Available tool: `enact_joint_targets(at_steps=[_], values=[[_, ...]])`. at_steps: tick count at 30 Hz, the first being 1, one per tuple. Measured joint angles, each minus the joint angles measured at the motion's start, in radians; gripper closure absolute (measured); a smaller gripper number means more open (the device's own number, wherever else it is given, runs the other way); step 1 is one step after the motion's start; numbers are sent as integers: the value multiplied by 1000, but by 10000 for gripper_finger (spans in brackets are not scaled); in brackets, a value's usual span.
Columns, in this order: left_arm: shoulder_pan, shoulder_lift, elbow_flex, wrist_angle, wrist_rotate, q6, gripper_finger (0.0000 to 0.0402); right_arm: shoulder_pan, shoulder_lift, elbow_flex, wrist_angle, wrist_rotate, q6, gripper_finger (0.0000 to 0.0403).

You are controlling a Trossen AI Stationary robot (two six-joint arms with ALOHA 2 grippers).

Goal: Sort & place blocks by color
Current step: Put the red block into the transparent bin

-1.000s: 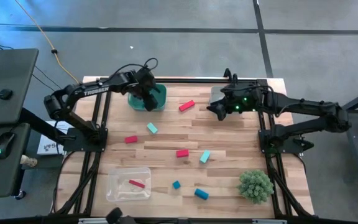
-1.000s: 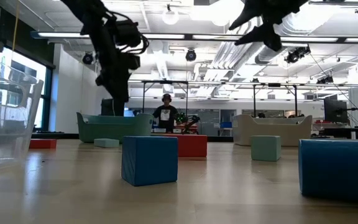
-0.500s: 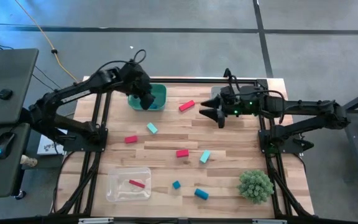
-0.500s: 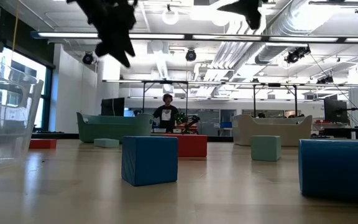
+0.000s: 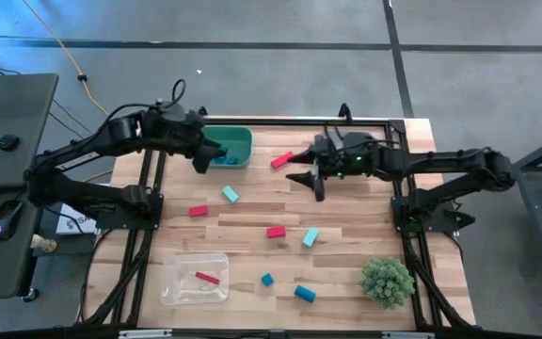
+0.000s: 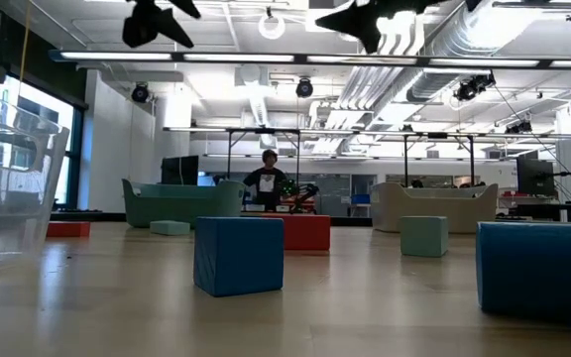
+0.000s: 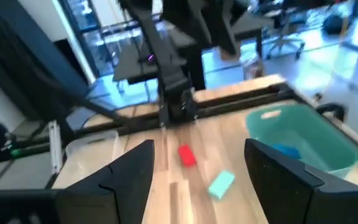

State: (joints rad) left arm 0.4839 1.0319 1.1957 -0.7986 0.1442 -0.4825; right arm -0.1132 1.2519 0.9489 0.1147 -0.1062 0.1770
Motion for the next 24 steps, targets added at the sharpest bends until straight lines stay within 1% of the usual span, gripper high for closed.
enact_joint_targets(at_steps=[5, 9, 16, 24], values=[[-49, -25, 0, -45, -11, -64, 266, 23, 79, 0, -43, -11, 6, 162], [-94, -27, 0, -93, -64, -116, 266, 53, 142, 0, -107, -12, 33, 162], [-153, -22, -1, -134, -139, -143, 266, 122, 257, 0, -154, -19, 31, 162], [-197, -22, -1, -138, -141, -173, 266, 184, 385, 0, -154, -22, -2, 162]])
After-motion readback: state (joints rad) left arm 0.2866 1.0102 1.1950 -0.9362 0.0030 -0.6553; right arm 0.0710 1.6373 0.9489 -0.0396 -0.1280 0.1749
